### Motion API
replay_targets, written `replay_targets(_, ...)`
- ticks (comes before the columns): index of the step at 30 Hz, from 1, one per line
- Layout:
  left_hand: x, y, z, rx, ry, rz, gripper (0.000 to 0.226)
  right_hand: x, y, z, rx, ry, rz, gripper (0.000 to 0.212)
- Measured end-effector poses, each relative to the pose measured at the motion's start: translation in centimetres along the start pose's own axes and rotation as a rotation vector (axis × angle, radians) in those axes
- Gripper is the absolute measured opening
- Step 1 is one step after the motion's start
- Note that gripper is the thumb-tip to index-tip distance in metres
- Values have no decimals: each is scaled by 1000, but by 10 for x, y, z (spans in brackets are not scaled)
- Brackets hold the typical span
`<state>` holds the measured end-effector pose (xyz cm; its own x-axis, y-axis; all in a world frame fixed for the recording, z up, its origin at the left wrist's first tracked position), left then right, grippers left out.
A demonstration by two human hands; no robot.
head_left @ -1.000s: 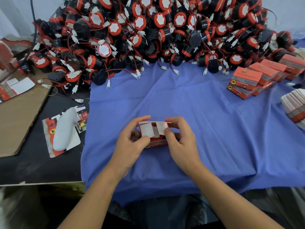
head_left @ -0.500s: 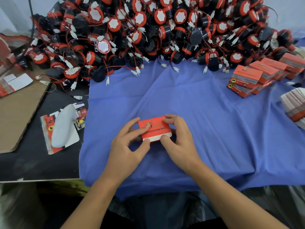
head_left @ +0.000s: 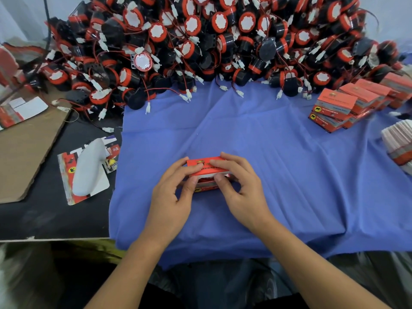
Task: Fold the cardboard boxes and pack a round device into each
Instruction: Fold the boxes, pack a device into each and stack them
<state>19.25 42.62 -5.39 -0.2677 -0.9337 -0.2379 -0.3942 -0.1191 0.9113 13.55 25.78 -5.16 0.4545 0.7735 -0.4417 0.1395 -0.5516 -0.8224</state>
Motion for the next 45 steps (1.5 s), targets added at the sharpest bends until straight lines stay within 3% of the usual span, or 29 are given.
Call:
replay_targets(6,0,7,4,-7,19,-65,45,0,5,1,70,-10,-36,32)
replay_targets(14,11,25,12,137,38,-356,42,-1,9,1,110,27,-44,35)
replay_targets(21,4,11,12,29,34,-145,37,-4,12,1,116,43,-80,37)
replay_targets(29,1,17,13,97,96,-137,37,-4,14,2,114,63,-63,38)
replay_targets(39,-6,12,8,41,148,-16,28,-5,12,2,113,66,-59,43)
replay_targets(45,-7,4,5,-64,183,137,36,-4,14,2,125,64,-83,40)
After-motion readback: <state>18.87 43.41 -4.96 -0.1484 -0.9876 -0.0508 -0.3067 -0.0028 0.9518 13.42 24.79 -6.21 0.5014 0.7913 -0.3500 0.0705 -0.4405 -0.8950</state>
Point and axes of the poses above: each hand's wrist, its own z-axis away from the middle knuckle, its own x-axis out of the palm, y = z × x, the point moved 10 cm from there along -z, towards the middle knuckle, and after that the axes turned 10 degrees about z, right-handed, at the moved point
